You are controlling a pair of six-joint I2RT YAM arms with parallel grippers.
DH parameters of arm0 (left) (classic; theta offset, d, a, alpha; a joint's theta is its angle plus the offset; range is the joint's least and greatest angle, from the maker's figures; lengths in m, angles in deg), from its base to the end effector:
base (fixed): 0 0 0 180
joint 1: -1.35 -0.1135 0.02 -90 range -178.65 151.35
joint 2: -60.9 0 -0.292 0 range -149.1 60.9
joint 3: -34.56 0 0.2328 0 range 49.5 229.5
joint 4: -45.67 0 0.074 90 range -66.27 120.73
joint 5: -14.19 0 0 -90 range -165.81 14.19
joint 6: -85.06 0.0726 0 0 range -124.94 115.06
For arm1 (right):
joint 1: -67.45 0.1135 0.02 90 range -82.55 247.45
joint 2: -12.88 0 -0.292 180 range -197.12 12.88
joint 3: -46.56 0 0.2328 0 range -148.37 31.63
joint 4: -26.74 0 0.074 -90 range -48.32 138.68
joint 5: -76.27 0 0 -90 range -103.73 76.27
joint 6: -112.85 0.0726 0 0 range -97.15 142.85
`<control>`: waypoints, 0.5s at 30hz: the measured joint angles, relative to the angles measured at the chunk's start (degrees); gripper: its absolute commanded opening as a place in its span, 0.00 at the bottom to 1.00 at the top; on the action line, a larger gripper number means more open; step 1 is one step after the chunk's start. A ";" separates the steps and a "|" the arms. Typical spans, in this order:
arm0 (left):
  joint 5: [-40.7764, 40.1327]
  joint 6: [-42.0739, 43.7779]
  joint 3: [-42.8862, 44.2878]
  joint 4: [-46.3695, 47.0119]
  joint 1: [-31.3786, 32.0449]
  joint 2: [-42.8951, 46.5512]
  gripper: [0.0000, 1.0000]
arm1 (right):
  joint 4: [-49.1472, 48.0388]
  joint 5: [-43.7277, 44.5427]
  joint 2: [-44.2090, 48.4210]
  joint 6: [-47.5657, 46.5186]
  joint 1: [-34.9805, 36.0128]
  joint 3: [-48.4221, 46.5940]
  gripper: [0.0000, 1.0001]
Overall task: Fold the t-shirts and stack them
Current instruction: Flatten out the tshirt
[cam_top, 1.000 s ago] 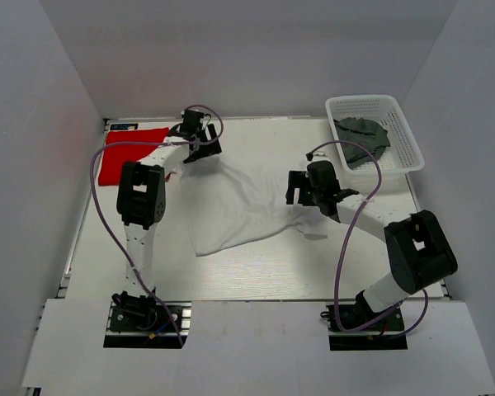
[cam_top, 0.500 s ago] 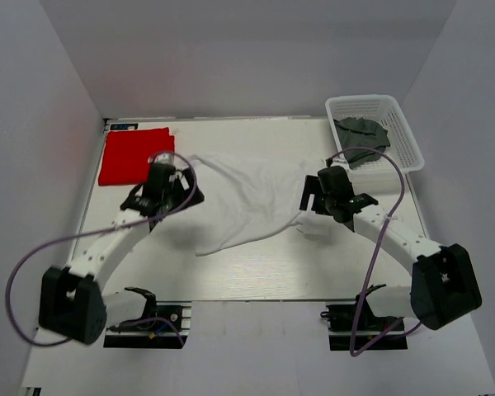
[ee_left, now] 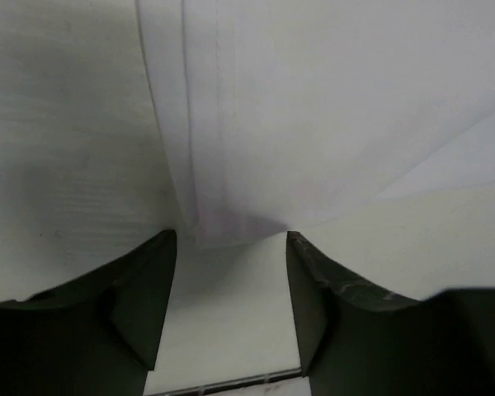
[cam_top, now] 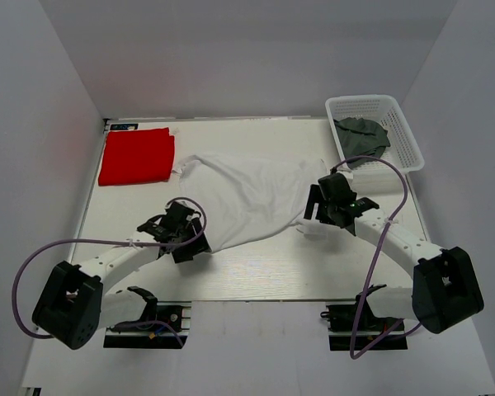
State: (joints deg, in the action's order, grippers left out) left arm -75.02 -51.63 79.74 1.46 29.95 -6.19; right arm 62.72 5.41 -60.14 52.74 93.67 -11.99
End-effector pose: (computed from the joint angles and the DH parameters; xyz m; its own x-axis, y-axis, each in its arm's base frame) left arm 0.1590 -0.0878 0.1616 -0.9025 -0.3366 -0.2685 -0.2525 0.9189 -0.3032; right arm 0.2356 0.0895 0.2247 -0.7144 0.1730 -0.6780 0.1452 0.9845 0.0981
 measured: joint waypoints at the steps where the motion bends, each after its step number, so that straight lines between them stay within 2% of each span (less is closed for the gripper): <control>1: -0.11 -0.46 0.24 0.50 0.20 -0.52 0.56 | 0.00 0.02 0.00 -0.02 0.02 0.20 0.90; 2: -0.39 -0.57 0.26 1.53 0.46 -1.38 0.48 | 0.11 0.11 0.00 -0.02 0.00 0.44 0.90; 3: -0.39 -0.48 0.44 2.40 0.68 -2.43 0.27 | 0.33 0.24 -0.04 -0.07 0.00 0.70 0.90; 5: -0.42 -0.48 0.61 4.09 1.07 -4.11 0.07 | 1.03 0.63 -0.07 -0.22 0.00 1.38 0.90; 6: -0.44 -0.48 0.79 4.39 1.27 -4.90 0.00 | 1.77 0.90 -0.09 -0.33 -0.02 1.66 0.90; 9: -2.03 -0.11 2.10 3.67 1.55 -5.88 0.00 | 3.58 1.49 -0.11 -0.81 -0.15 2.69 0.90; 15: -6.69 0.28 3.41 1.22 1.60 -3.50 0.00 | 4.92 1.57 -1.27 -2.10 -0.26 5.29 0.81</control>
State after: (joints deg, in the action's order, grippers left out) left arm -81.70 -51.35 83.15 2.68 31.55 -9.69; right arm 67.64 6.98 -61.41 50.64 93.40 -6.70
